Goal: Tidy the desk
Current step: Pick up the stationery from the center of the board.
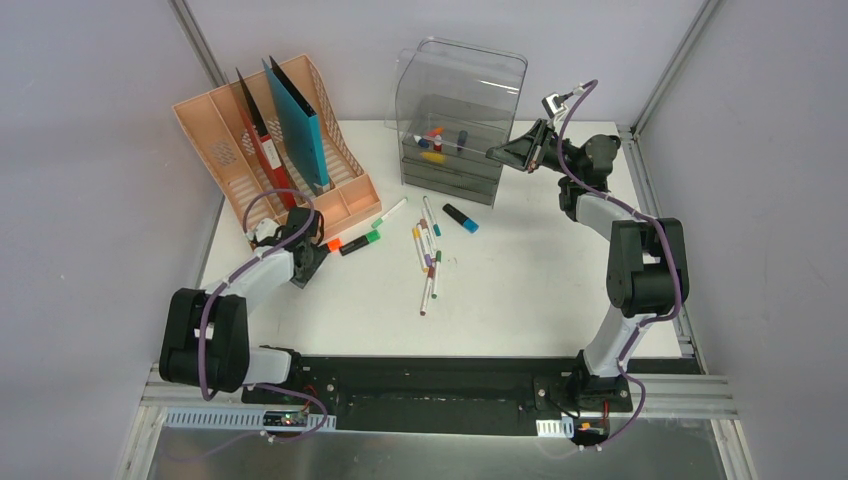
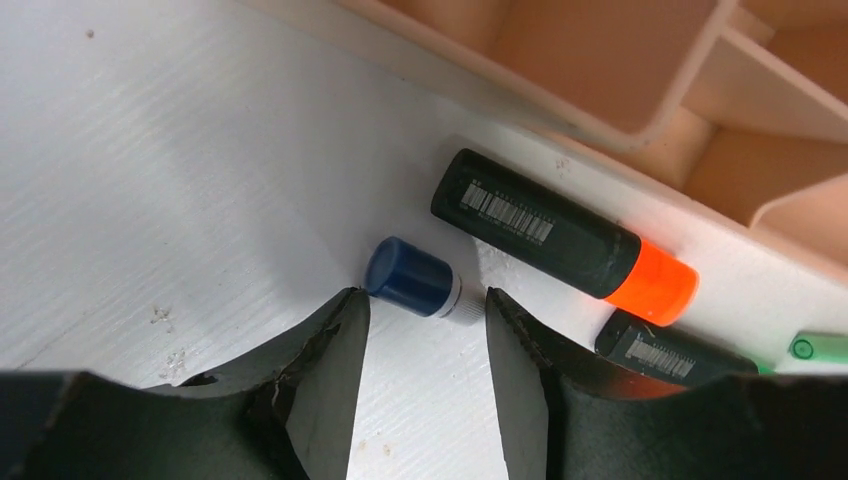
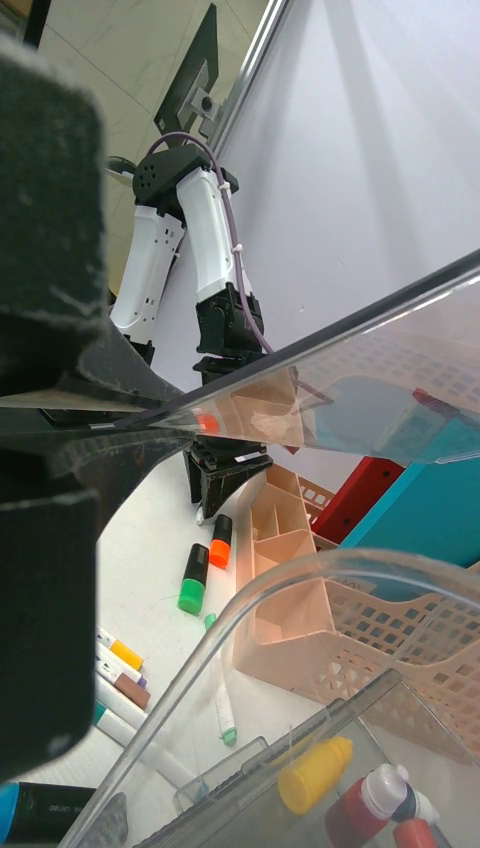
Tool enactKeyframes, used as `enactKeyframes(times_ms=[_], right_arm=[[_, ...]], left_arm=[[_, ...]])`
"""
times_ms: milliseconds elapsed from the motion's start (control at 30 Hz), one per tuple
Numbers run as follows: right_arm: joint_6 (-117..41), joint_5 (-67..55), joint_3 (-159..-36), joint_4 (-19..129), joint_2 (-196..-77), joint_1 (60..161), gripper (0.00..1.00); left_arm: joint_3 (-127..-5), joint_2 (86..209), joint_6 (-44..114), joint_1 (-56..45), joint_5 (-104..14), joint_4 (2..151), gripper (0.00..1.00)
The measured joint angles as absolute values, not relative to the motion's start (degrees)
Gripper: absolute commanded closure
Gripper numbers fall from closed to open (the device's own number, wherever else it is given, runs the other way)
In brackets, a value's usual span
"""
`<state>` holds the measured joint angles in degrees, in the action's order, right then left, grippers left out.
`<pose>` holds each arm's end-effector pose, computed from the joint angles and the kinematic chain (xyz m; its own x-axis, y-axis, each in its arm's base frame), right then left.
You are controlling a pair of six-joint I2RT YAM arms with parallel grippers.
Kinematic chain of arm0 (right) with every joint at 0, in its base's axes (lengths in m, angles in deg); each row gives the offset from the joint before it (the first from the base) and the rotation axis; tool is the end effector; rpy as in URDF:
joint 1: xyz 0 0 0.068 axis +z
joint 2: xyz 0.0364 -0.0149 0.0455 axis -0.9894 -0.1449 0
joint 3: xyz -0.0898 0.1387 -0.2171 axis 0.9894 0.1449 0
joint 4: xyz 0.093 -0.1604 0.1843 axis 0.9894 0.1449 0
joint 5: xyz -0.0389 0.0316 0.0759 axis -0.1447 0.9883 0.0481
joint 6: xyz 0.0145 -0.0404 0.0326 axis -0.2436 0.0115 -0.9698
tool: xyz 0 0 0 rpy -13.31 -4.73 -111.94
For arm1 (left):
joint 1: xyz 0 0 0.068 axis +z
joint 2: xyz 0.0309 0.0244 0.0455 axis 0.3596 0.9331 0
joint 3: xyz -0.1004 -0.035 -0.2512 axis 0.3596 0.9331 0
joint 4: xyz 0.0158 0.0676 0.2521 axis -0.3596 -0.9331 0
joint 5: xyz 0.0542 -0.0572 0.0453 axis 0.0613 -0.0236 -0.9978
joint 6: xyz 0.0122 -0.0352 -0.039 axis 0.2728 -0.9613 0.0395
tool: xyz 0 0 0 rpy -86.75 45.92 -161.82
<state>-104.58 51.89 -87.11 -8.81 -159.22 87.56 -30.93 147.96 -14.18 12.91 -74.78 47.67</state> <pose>0.3874 0.0726 0.2986 -0.7197 0.3215 -0.6154 -0.6354 0.0523 0.7704 0.2283 -0.0194 0.1659 -0.4167 -0.7626 -0.4948 -0.7996 0.5664 -0.1996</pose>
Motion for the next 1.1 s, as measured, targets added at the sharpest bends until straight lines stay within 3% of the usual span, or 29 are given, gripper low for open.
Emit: enactKeyframes(times_ms=[300, 600, 933, 1100], right_arm=[[-104.56, 51.97, -87.11, -8.79, -159.22, 87.56, 0.95], [-104.54, 51.97, -87.11, -8.77, -159.24, 87.56, 0.95], [-104.54, 51.97, -87.11, -8.75, -159.31, 87.56, 0.95], [-104.54, 52.0, -87.11, -8.73, -159.37, 87.56, 0.94]], left_arm=[[-37.59, 156.42, -16.89, 12.91, -75.59, 43.73, 0.65], [-40.57, 159.31, -18.93, 12.89, -75.65, 39.69, 0.89], [-33.38, 150.61, -16.83, 12.91, -74.1, 41.22, 0.98], [-24.63, 138.83, -11.67, 12.94, -68.94, 48.1, 1.0]])
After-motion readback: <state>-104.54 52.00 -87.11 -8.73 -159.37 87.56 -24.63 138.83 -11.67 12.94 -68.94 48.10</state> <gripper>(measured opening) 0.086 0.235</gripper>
